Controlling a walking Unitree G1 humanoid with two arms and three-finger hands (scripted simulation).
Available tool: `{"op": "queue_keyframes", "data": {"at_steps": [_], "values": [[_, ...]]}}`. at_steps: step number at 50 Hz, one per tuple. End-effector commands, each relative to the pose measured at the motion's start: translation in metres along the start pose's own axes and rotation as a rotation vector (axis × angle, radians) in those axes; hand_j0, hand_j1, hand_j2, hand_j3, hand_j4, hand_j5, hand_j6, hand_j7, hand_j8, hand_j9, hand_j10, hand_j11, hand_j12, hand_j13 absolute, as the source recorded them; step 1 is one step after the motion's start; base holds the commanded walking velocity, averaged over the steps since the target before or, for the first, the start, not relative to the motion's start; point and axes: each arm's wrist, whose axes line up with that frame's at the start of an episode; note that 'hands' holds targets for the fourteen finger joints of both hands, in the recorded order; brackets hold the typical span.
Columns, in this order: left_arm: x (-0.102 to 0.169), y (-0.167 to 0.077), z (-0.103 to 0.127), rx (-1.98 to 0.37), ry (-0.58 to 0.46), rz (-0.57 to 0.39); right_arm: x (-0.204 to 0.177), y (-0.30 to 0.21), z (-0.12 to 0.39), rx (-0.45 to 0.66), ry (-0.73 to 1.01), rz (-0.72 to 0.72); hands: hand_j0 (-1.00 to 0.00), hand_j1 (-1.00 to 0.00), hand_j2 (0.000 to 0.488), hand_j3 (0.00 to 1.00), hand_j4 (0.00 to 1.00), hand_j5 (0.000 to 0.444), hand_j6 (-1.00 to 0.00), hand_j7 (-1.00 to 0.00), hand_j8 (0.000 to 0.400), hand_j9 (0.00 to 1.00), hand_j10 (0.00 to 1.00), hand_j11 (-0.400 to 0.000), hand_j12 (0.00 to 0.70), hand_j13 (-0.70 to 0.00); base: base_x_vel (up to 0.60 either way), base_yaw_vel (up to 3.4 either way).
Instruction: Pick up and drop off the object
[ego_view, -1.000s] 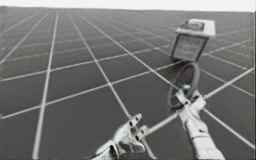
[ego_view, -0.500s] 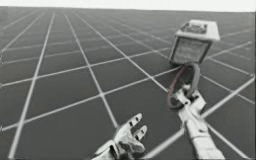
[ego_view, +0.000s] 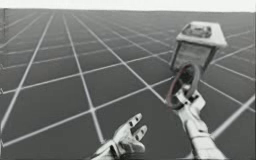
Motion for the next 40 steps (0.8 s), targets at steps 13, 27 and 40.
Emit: {"op": "queue_keyframes", "data": {"at_steps": [13, 27, 40], "values": [[0.0018, -0.0049, 0.0014, 0.016, 0.002, -0.011, 0.0012, -0.0031, 0.0111, 0.029, -0.035, 0.002, 0.0, 0.0, 0.0, 1.0, 1.0, 0.0, 0.0, 0.0, 0.0, 1.0, 1.0, -0.4, 0.0, -0.7, 0.56, 0.07], [0.0018, -0.0049, 0.0014, 0.016, 0.002, -0.011, 0.0012, -0.0031, 0.0111, 0.029, -0.035, 0.002, 0.0, 0.0, 0.0, 1.0, 1.0, 0.0, 0.0, 0.0, 0.0, 1.0, 1.0, -0.4, 0.0, -0.7, 0.58, 0.04], [0.0018, -0.0049, 0.0014, 0.016, 0.002, -0.011, 0.0012, -0.0031, 0.0111, 0.029, -0.035, 0.002, 0.0, 0.0, 0.0, 1.0, 1.0, 0.0, 0.0, 0.0, 0.0, 1.0, 1.0, -0.4, 0.0, -0.7, 0.56, 0.06]]}}
